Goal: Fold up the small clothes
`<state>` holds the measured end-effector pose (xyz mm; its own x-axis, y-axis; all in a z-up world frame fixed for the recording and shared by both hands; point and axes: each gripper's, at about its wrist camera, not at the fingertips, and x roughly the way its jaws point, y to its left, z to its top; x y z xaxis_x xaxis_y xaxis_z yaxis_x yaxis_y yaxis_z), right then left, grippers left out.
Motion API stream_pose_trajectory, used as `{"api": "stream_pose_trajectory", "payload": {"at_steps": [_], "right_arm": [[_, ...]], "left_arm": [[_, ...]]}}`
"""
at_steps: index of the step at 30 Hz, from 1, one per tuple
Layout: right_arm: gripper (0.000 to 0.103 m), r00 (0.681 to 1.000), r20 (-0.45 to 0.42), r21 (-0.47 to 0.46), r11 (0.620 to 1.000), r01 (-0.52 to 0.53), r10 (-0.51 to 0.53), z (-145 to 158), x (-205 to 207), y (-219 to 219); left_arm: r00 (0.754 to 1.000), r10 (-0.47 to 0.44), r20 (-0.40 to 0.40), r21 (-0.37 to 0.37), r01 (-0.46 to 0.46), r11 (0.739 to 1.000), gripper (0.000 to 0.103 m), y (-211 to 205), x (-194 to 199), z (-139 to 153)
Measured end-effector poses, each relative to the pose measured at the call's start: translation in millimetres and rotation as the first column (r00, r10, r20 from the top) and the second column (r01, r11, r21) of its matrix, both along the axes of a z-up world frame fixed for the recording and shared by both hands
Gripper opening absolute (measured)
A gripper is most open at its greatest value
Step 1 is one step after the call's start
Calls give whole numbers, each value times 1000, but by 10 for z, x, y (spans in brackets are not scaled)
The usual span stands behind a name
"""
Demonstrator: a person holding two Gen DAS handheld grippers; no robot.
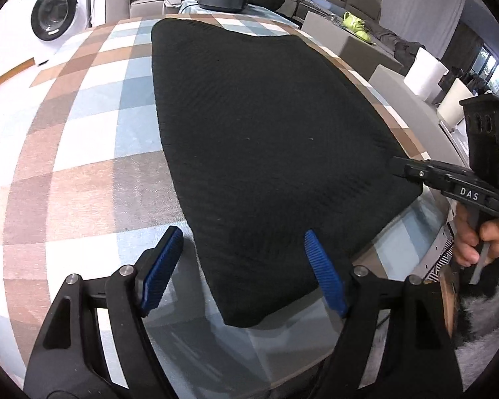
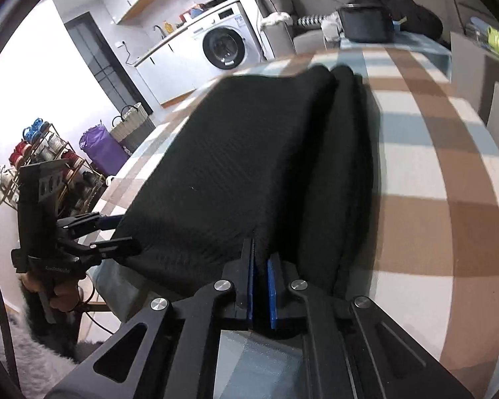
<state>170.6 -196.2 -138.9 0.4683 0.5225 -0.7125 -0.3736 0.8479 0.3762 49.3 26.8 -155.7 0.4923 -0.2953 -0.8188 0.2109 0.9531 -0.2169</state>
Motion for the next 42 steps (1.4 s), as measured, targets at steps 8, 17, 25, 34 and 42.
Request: {"api": "stream_pose_trajectory", "payload": {"at_steps": [8,17,25,34,42], "right_arm": [[11,999,15,-9,999,-38,38,-4,-117,-9],[14,999,7,7,999,-32,31,-8,-101,-8],[6,999,41,-30,999,-35,36,54,-162,39],[23,999,-8,101,994,52,-51,100,-49,-391],[23,990,-52,88,987,132,-127,-39,121,-496]], "left_arm": [[1000,-17,23,15,17,1000,74,-65,-49,77],[1000,-11,29,24,10,1000,74,-50,-85,97],[999,-22,30,24,21,999,74,-76,-79,99],[1000,3,13,12,-3,1000,74,-30,-44,77],[1000,0,-1,22,0,1000,74,-95,15,34]]}}
